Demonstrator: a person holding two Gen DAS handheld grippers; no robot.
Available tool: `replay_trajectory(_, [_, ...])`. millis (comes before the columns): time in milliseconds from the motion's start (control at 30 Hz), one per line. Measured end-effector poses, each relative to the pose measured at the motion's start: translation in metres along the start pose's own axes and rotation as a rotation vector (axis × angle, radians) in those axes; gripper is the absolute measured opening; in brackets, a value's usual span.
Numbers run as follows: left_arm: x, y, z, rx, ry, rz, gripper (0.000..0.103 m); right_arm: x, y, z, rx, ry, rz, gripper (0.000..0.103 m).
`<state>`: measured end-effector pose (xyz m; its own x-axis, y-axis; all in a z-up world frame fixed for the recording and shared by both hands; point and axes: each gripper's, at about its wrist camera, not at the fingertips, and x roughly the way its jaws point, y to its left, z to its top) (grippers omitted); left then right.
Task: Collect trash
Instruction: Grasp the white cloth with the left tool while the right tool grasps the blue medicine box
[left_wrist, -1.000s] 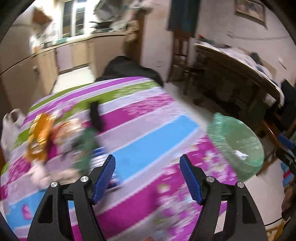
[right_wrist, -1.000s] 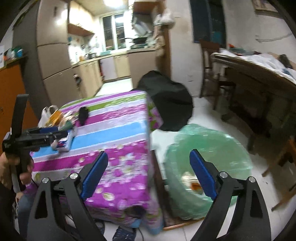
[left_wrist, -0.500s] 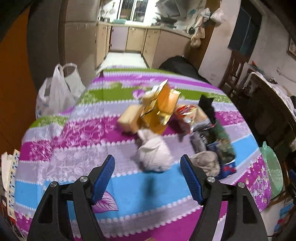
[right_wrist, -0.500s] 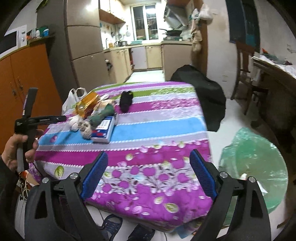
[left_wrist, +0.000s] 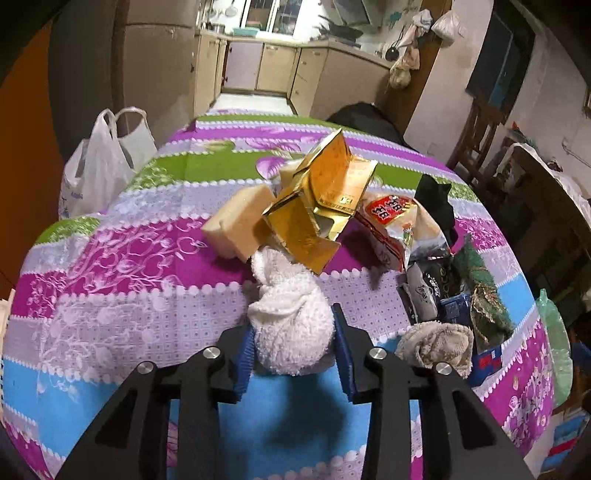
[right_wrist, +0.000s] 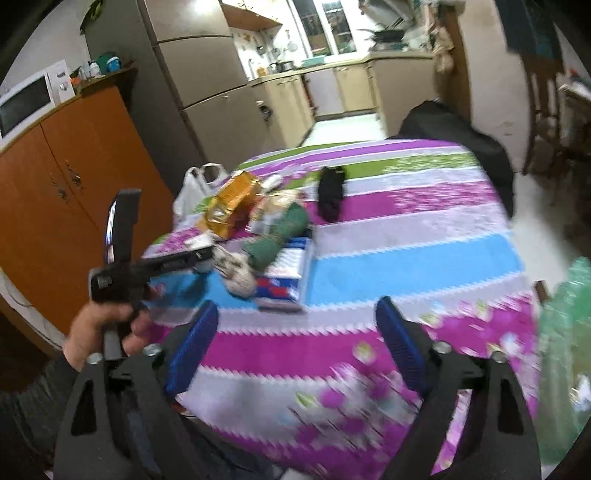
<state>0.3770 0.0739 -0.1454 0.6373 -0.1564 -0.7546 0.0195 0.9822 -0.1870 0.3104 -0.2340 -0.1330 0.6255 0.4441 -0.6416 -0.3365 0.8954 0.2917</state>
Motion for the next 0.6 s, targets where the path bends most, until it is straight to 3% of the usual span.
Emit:
replay_trajectory(67, [-0.005,0.003,-0.004,-0.013,-0.012,-0.006,0.038,0.020,0.004,0.007,-0.011,0.034,0.005,0.067])
replay_trajectory(200, [-0.009,0.006,-0.012,-0.011,-0.010,-0.007,0.038,0.069,0.008,0.013,-0.017,0.138,-0.021,0.067])
replay_trajectory(300, [-0.010,0.001,-0.014,0.012,-0.009,-0.008,0.038,0.092,0.011,0.016,-0.027,0.166,-0.042,0.067])
replay_trajectory(400, [-0.011,-0.003,-0.014,0.022,-0.006,-0.034,0.038,0.104,0.013,0.018,-0.026,0.174,-0.048,0.064])
replay_trajectory(500, [-0.011,-0.004,-0.013,0.018,-0.005,-0.046,0.038,0.101,0.011,0.017,-0.019,0.164,-0.062,0.048])
replay_trajectory(600, [-0.013,-0.005,-0.012,0.017,-0.012,-0.052,0.038,0.092,0.019,0.015,-0.071,0.154,-0.073,0.046])
